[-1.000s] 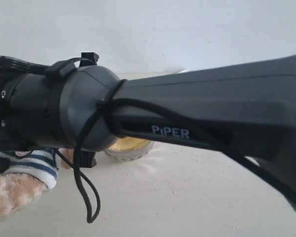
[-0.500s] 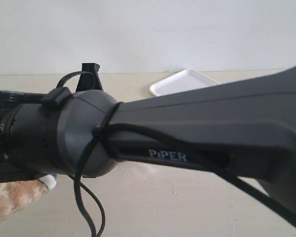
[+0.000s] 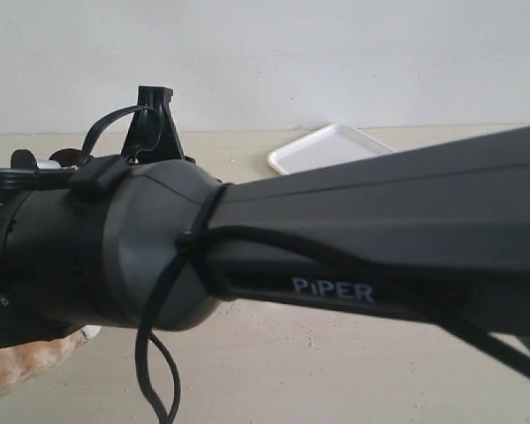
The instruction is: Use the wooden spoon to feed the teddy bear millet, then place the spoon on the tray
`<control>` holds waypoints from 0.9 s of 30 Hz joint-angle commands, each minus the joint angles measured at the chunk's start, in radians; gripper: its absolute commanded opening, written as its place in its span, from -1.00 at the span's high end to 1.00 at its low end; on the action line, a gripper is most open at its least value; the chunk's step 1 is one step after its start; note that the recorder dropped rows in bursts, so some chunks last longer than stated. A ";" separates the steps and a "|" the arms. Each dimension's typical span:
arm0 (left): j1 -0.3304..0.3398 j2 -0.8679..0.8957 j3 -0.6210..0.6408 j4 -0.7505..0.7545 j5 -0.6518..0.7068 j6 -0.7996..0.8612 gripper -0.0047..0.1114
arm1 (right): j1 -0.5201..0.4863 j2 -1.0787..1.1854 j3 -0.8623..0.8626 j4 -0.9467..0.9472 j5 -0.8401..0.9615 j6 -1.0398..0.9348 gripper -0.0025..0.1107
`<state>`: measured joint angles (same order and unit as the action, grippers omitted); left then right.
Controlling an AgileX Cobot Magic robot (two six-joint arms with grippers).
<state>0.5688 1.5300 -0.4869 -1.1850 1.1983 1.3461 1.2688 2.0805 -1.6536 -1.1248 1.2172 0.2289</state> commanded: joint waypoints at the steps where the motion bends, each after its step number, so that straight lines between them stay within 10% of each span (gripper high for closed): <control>1: 0.005 -0.009 0.004 -0.011 0.023 0.008 0.81 | 0.016 -0.013 0.002 -0.038 0.004 0.005 0.96; 27: 0.005 -0.009 0.004 -0.011 0.023 0.008 0.81 | 0.017 -0.025 0.095 -0.118 0.004 0.082 0.96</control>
<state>0.5688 1.5300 -0.4869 -1.1850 1.1983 1.3461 1.2921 2.0723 -1.5634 -1.2403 1.2172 0.2958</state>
